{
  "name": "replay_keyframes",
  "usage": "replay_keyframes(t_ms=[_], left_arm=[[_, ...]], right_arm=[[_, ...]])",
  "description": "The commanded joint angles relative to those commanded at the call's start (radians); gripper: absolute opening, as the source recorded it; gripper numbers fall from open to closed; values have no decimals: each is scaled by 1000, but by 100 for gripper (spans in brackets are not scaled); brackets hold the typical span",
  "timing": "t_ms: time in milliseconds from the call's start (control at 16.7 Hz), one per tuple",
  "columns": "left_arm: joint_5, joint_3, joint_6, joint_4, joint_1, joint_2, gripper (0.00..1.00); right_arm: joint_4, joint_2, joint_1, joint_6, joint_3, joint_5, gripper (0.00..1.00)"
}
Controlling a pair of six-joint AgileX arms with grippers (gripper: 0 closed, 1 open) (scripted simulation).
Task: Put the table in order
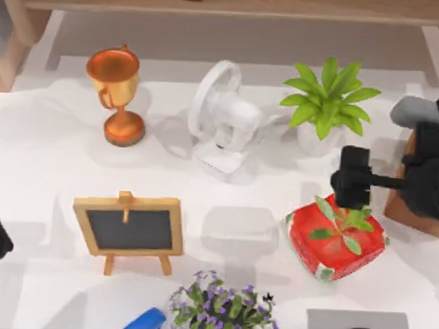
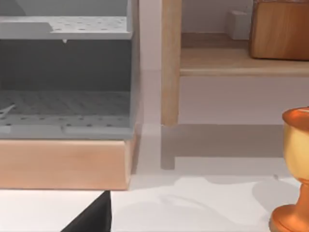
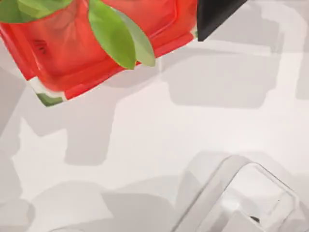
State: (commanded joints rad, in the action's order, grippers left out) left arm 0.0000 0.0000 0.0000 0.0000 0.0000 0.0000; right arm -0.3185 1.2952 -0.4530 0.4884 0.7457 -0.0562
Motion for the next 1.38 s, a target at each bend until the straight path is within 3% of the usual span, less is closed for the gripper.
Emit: replay_keyframes(t_ms=[420, 720, 1020, 1380], left_arm=[[0, 0, 0, 0, 0, 0, 100], [0, 0, 0, 0, 0, 0, 100], [0, 0, 0, 0, 0, 0, 100], [0, 0, 0, 0, 0, 0, 100]], right_arm=[[781, 117, 649, -556, -71, -146, 100], [1323, 254, 947, -1120, -190, -195, 100], [1720, 442, 1047, -1646, -330, -187, 100], [1967, 665, 996, -1994, -415, -154, 100]])
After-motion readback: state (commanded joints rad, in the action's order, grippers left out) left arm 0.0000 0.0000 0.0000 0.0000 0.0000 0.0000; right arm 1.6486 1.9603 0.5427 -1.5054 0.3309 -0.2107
